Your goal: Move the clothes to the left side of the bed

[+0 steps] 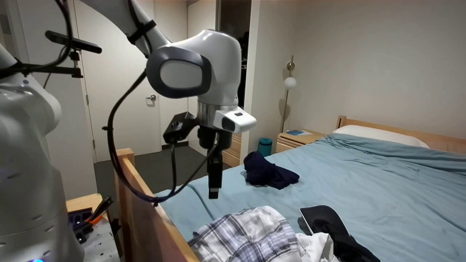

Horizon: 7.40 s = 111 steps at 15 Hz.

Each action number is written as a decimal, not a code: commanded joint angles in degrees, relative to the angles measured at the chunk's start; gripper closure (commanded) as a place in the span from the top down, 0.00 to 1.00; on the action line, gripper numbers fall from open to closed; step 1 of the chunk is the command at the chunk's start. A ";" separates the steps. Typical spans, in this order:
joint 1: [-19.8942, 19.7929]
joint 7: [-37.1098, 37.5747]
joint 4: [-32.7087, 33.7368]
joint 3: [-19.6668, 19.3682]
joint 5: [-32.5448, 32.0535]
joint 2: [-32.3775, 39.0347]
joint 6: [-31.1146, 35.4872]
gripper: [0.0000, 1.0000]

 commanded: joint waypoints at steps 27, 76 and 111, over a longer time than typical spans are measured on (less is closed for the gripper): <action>-5.89 -9.81 20.55 5.30 12.84 48.31 23.13 0.38; 11.60 -39.64 78.84 16.68 12.96 66.15 -38.60 0.05; 7.62 -34.85 14.46 3.08 16.17 8.67 -3.17 1.00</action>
